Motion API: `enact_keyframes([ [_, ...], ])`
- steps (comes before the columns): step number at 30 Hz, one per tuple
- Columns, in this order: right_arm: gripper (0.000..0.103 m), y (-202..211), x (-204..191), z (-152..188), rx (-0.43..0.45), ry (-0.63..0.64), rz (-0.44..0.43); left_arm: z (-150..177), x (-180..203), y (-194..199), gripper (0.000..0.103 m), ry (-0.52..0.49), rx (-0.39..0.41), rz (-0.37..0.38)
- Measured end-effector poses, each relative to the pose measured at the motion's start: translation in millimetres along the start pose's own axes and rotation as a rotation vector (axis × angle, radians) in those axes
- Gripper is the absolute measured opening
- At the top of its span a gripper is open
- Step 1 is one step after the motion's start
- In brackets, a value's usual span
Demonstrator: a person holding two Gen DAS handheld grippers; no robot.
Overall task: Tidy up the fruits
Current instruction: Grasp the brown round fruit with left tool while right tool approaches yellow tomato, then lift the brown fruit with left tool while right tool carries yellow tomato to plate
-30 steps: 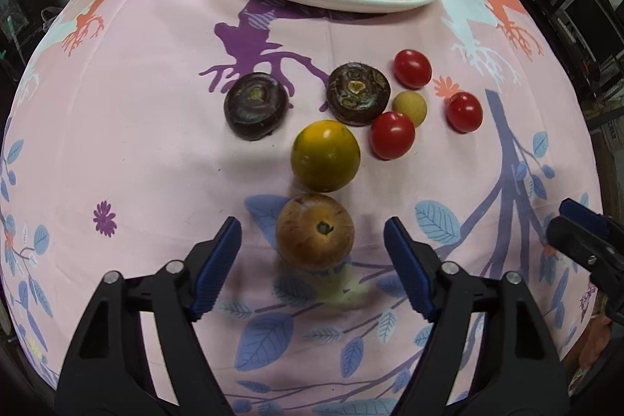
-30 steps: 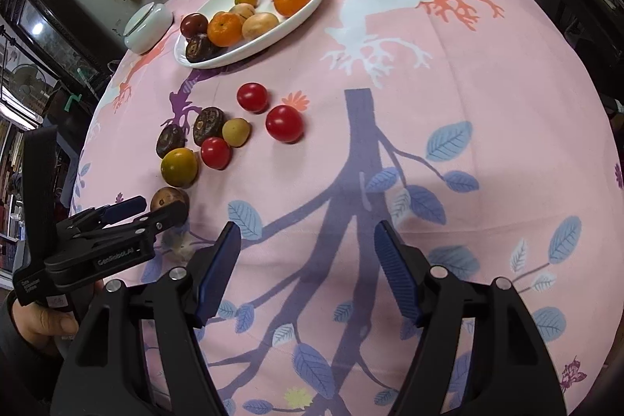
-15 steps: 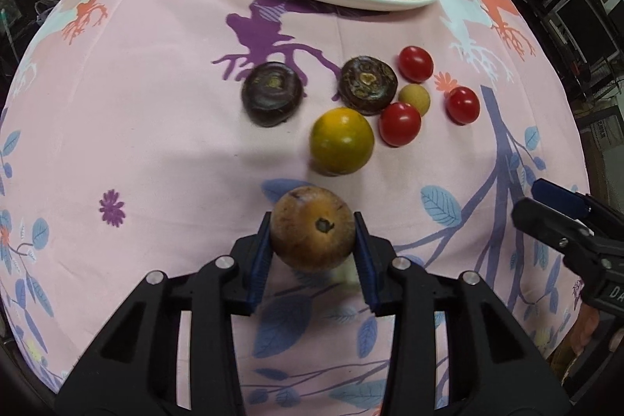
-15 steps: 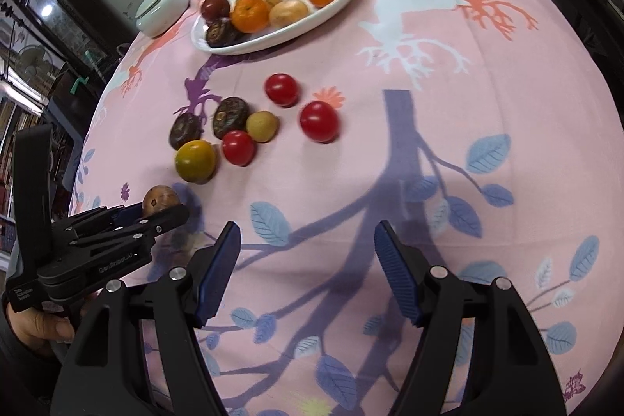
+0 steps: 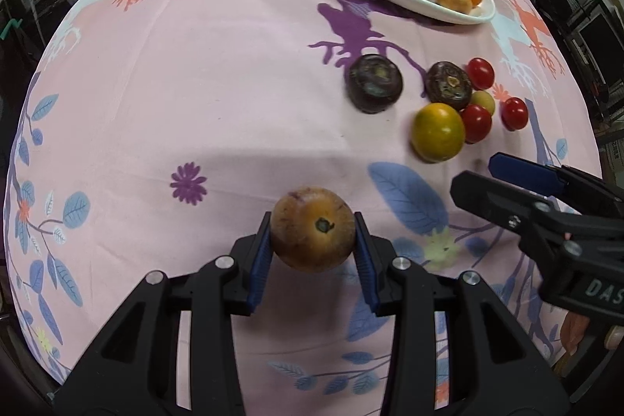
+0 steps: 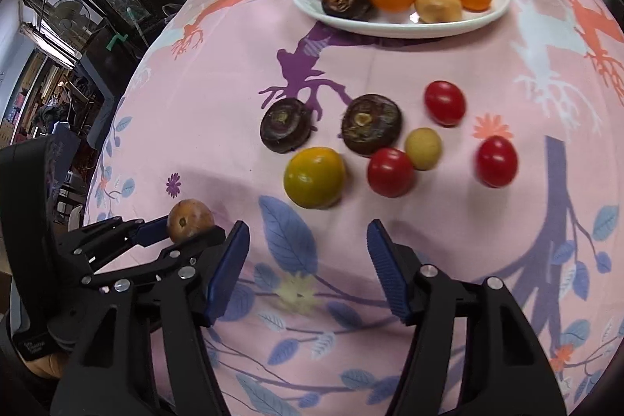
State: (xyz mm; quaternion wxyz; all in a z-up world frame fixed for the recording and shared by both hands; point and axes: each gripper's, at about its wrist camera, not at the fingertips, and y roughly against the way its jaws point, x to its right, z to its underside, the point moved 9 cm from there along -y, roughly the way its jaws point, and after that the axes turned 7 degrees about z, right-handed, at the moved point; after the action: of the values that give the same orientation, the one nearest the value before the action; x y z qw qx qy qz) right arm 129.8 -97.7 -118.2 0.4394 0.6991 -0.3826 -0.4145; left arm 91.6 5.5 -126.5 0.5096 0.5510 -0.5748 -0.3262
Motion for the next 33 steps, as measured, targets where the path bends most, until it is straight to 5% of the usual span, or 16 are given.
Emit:
enact_keyframes([
  [8, 0.055, -29.2, -6.2, -13.7, -0.031, -0.009, 0.067, -0.3, -13.2, 2.6, 0.039, -0.006, 0.005, -0.001],
  [12, 0.040, -36.0, -2.9, -21.1, -0.014, -0.001, 0.126, -0.7, -15.1, 0.9, 0.039, -0.005, 0.003, 0.005],
  [15, 0.039, -35.2, -2.1, -22.6, -0.009, 0.004, 0.125, -0.4, -15.9, -0.5, 0.039, -0.003, 0.000, 0.010],
  [24, 0.039, 15.0, 13.8, -23.5, 0.071, -0.021, 0.069, -15.7, -9.5, 11.9, 0.039, -0.022, 0.037, 0.015],
  [33, 0.039, 60.7, 60.2, -57.3, 0.171, -0.066, 0.096, -74.3, 27.6, 30.2, 0.039, -0.091, 0.109, 0.047],
])
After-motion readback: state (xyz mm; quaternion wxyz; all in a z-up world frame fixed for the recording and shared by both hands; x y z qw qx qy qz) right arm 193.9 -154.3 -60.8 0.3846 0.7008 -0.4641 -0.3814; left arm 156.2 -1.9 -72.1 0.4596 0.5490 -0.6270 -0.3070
